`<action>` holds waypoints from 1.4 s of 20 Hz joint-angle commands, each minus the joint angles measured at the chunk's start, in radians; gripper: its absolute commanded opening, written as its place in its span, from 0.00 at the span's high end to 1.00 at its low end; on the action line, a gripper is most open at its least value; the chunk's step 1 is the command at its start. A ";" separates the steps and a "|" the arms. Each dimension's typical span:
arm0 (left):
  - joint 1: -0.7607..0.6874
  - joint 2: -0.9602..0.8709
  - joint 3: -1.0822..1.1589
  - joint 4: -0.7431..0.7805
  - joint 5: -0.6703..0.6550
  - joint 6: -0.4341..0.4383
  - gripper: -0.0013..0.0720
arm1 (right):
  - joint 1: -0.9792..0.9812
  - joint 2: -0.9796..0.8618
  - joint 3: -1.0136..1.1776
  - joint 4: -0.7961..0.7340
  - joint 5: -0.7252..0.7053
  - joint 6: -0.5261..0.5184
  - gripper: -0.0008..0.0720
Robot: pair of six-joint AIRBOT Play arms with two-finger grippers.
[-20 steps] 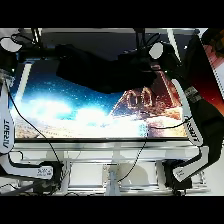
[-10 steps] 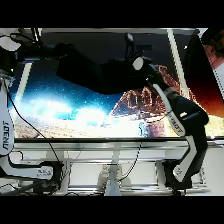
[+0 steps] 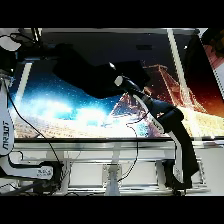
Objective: Fold the clothes and pants, and hang the long-sleeved shirts on hangers.
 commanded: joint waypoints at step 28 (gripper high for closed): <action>-0.642 -0.369 0.002 -0.137 1.035 0.000 0.94 | -0.314 0.583 0.162 -0.679 0.470 -0.026 0.96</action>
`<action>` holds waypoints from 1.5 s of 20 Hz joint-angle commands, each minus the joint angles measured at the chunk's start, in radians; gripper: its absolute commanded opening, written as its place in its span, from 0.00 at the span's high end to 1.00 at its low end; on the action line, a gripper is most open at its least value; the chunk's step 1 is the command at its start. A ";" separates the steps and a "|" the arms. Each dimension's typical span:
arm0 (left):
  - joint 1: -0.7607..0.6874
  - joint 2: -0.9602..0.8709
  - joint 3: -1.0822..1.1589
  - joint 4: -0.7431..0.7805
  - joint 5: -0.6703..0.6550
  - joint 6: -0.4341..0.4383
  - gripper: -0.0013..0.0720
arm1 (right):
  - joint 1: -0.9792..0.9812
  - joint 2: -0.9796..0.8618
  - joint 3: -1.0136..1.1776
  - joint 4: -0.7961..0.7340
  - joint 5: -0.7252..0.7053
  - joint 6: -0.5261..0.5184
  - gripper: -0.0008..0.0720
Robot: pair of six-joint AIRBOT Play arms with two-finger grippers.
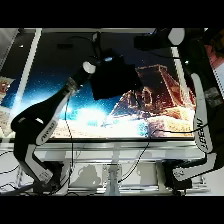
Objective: Fold the clothes and pants, and hang the long-sleeved shirts on hangers.
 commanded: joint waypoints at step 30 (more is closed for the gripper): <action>0.388 0.309 0.001 0.198 -0.626 0.000 0.50 | -0.080 -0.329 -0.141 0.253 -0.153 -0.232 0.14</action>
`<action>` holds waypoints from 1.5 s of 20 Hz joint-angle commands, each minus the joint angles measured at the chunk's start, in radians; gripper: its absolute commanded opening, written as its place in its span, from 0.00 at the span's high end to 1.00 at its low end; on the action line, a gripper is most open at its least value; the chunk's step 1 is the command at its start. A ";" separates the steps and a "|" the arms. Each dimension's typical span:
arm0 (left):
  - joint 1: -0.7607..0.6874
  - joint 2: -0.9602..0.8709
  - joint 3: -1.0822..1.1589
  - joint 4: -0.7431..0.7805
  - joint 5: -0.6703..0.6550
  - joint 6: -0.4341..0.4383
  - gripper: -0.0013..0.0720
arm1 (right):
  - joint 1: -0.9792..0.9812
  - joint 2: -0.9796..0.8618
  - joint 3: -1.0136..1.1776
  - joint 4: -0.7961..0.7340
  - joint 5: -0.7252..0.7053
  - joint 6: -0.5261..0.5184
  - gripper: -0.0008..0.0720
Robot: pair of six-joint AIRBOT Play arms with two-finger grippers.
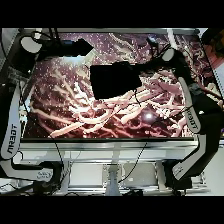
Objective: Fold the clothes and pants, and hang the long-sleeved shirts on hangers.
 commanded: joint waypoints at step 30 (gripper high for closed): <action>0.015 -0.028 0.000 -0.008 -0.027 0.000 0.50 | -0.146 -0.343 0.206 0.390 0.088 0.110 0.14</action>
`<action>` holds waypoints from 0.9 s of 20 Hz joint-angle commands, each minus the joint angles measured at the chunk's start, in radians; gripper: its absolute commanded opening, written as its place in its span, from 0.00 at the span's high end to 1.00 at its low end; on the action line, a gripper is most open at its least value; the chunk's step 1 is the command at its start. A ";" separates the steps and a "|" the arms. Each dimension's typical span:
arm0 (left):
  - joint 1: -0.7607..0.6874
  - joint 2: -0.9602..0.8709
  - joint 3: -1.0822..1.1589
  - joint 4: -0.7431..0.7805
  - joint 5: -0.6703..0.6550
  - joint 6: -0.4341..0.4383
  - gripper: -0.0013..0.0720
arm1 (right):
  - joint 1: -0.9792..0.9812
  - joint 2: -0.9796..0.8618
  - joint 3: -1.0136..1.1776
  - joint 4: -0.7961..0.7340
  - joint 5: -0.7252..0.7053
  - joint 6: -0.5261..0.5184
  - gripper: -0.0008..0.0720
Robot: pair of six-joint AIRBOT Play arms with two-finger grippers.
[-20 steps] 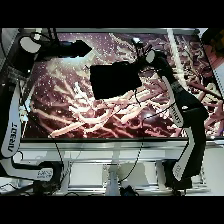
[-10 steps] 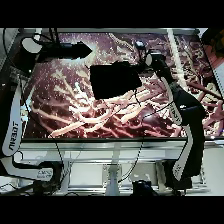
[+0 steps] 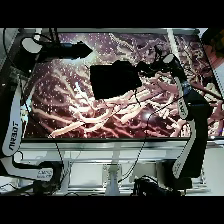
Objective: Fold the clothes and pants, and hang the long-sleeved shirts on hangers.
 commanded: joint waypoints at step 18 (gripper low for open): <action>0.000 -0.001 0.000 -0.060 0.000 0.000 0.50 | 0.188 -0.085 0.000 0.300 0.077 -0.093 0.96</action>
